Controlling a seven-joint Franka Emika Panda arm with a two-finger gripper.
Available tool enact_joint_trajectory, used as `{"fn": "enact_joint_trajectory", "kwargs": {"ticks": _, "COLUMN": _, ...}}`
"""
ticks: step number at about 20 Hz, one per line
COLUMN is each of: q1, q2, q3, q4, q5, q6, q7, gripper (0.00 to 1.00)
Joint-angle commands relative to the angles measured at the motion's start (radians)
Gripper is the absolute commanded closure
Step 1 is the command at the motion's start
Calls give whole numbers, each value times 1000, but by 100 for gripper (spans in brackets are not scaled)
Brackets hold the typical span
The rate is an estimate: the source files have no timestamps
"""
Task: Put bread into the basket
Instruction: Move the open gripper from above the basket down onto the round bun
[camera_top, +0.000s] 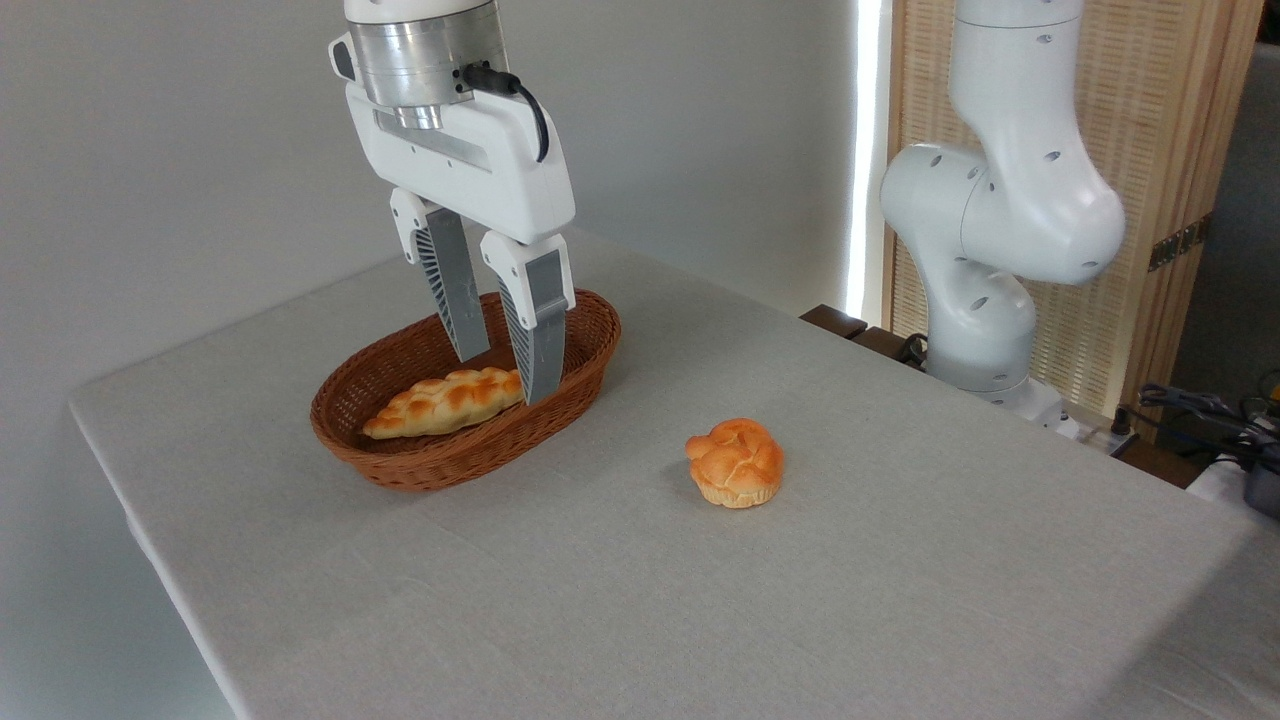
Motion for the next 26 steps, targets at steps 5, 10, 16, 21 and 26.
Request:
{"fn": "enact_joint_trajectory", "kwargs": {"ticks": 5, "q1": 4, "q2": -35, "q3": 12, "q4": -44, "q5": -10, "q6": -31, "q7": -6, "gripper": 0}}
{"fn": "enact_joint_trajectory", "kwargs": {"ticks": 10, "q1": 4, "q2": -49, "q3": 12, "q4": -60, "q5": -10, "q6": -30, "q7": 42, "gripper": 0}}
{"fn": "enact_joint_trajectory", "kwargs": {"ticks": 16, "q1": 4, "q2": -134, "q3": 14, "q4": -192, "q5": -9, "q6": -19, "q7": 174, "gripper": 0}}
{"fn": "enact_joint_trajectory", "kwargs": {"ticks": 21, "q1": -1, "q2": -274, "q3": 14, "q4": -399, "q5": -9, "q6": -14, "q7": 328, "gripper": 0}}
{"fn": "enact_joint_trajectory", "kwargs": {"ticks": 26, "q1": -16, "q2": -378, "q3": 17, "q4": -600, "q5": 7, "q6": 29, "q7": 354, "gripper": 0}}
